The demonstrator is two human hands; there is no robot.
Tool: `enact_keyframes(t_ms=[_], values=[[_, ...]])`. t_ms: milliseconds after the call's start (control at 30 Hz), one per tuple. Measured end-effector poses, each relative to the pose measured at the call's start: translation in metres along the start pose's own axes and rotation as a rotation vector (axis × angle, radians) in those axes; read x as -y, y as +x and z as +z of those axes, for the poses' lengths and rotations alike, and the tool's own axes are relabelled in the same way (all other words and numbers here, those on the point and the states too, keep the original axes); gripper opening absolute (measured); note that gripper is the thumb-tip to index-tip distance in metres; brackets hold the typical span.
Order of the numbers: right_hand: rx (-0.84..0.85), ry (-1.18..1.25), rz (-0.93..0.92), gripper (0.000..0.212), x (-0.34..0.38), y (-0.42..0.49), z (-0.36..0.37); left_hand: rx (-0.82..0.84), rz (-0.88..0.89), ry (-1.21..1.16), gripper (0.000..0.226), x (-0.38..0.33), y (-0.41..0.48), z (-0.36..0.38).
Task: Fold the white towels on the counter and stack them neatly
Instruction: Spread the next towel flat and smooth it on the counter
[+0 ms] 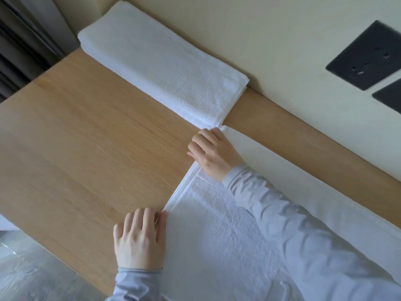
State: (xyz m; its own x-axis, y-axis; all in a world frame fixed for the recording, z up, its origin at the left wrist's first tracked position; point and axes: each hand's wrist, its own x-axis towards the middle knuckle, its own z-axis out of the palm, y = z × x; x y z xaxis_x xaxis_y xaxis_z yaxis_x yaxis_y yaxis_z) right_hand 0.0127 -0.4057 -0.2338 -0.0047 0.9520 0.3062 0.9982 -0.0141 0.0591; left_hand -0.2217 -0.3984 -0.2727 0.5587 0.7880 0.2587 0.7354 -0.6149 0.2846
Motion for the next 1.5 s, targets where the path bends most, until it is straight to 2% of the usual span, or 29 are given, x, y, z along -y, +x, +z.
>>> enact_keyframes(t_ms=[67, 100, 167, 233, 300, 400, 500, 567, 633, 700, 767, 867, 1033, 1133, 1233, 1300, 1333, 1400, 1500], values=[[-0.021, 0.156, 0.05, 0.017, 0.013, -0.02, -0.005, -0.041, 0.097, -0.032, 0.024, -0.008, 0.003, -0.001], [0.014, 0.235, 0.016, 0.023, 0.021, -0.034, -0.006, -0.037, 0.185, -0.073, 0.023, -0.014, 0.003, -0.002], [0.168, 0.311, -0.105, 0.039, 0.03, -0.059, -0.006, 0.057, 0.391, -0.153, 0.036, -0.022, 0.001, -0.002], [0.312, 0.28, -0.095, 0.051, 0.012, -0.072, -0.005, 0.235, 0.497, -0.158, 0.052, -0.022, -0.001, -0.003], [0.372, 0.223, 0.072, 0.056, -0.02, -0.075, -0.002, 0.368, 0.488, -0.134, 0.062, -0.019, -0.001, -0.005], [0.395, 0.173, 0.369, 0.057, -0.06, -0.073, 0.0, 0.456, 0.454, -0.085, 0.069, -0.019, 0.001, -0.005], [0.364, 0.074, 0.494, 0.058, -0.05, -0.069, 0.001, 0.473, 0.451, -0.06, 0.071, -0.02, 0.002, -0.003], [0.281, 0.148, 0.482, 0.059, -0.015, -0.071, -0.008, 0.474, 0.447, -0.055, 0.071, -0.02, 0.001, -0.002], [0.236, 0.253, 0.347, 0.056, 0.034, -0.087, -0.015, 0.474, 0.44, -0.066, 0.07, -0.02, 0.002, -0.002], [0.285, 0.251, 0.219, 0.055, 0.073, -0.117, -0.022, 0.474, 0.443, -0.07, 0.07, -0.021, 0.002, -0.002], [0.343, 0.234, 0.225, 0.056, 0.081, -0.149, -0.026, 0.484, 0.44, -0.069, 0.072, -0.021, 0.0, -0.001], [0.393, 0.155, 0.411, 0.055, 0.037, -0.18, -0.034, 0.488, 0.432, -0.069, 0.072, -0.021, -0.001, -0.001], [0.436, 0.018, 0.91, 0.063, -0.066, -0.214, -0.037, 0.504, 0.435, -0.055, 0.073, -0.022, -0.001, -0.003], [0.459, 0.009, 1.079, 0.065, -0.085, -0.209, -0.033, 0.507, 0.418, -0.049, 0.075, -0.027, 0.002, -0.006], [0.298, 0.017, 1.014, 0.059, -0.051, -0.186, -0.041, 0.471, 0.344, -0.111, 0.072, -0.044, 0.005, -0.013], [0.195, 0.077, 0.889, 0.054, -0.001, -0.175, -0.047, 0.449, 0.411, -0.142, 0.067, -0.072, 0.002, -0.015], [0.191, 0.1, 0.806, 0.052, 0.028, -0.174, -0.049, 0.449, 0.468, -0.157, 0.064, -0.087, -0.002, -0.013], [0.29, 0.078, 0.614, 0.053, 0.082, -0.181, -0.048, 0.464, 0.515, -0.179, 0.06, -0.113, -0.007, -0.007], [0.381, 0.145, 0.477, 0.053, 0.116, -0.21, -0.05, 0.511, 0.43, -0.13, 0.065, -0.122, 0.001, 0.009]])
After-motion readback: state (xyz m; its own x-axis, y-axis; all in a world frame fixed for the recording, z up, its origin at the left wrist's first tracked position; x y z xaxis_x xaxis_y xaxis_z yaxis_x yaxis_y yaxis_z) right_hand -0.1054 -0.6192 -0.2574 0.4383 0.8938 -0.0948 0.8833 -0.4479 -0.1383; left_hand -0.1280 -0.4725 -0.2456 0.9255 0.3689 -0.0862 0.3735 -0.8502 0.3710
